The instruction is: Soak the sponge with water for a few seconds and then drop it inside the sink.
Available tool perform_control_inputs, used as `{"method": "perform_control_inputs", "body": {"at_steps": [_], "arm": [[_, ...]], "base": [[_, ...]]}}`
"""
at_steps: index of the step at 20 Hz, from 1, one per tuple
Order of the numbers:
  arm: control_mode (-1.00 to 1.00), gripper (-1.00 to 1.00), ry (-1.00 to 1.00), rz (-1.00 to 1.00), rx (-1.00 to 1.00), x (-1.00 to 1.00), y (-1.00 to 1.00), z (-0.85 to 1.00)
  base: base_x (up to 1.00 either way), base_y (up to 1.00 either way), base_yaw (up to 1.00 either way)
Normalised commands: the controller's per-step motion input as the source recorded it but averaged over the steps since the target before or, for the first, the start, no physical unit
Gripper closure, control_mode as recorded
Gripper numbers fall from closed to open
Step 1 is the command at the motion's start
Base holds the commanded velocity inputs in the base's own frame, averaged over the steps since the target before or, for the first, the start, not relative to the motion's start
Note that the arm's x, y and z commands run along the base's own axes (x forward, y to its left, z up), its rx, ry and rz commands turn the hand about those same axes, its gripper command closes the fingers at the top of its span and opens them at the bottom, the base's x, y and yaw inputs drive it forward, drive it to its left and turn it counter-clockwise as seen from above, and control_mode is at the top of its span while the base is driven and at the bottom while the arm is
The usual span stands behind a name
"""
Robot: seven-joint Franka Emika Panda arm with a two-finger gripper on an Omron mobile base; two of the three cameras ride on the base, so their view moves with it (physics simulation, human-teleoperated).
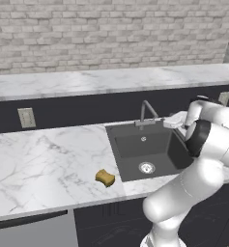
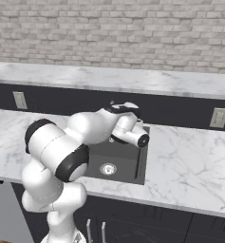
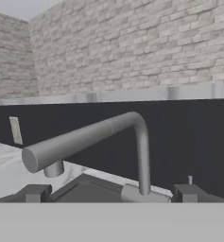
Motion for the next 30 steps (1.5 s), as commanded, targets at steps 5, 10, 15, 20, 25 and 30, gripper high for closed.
{"method": "perform_control_inputs", "body": {"at_steps": [5, 10, 15, 20, 25, 30], "arm": [[-1.00, -1.00, 0.00, 0.00, 0.05, 0.13, 0.00, -0.23], [-1.00, -1.00, 0.00, 0.00, 0.03, 0.13, 0.00, -0.19], [-1.00, -1.00, 0.00, 0.00, 0.00, 0.14, 0.00, -0.03], [-1.00, -1.00, 0.00, 0.00, 0.00, 0.18, 0.00, -0.05], [-1.00, -1.00, 0.00, 0.00, 0.00, 0.24, 0.00, -0.02], [-1.00, -1.00, 0.00, 0.00, 0.00, 0.23, -0.01, -0.09]], "base": [[0.00, 0.00, 0.00], [0.00, 0.00, 0.00], [0.00, 0.00, 0.00], [0.00, 0.00, 0.00], [0.00, 0.00, 0.00], [0.00, 0.00, 0.00]]}}
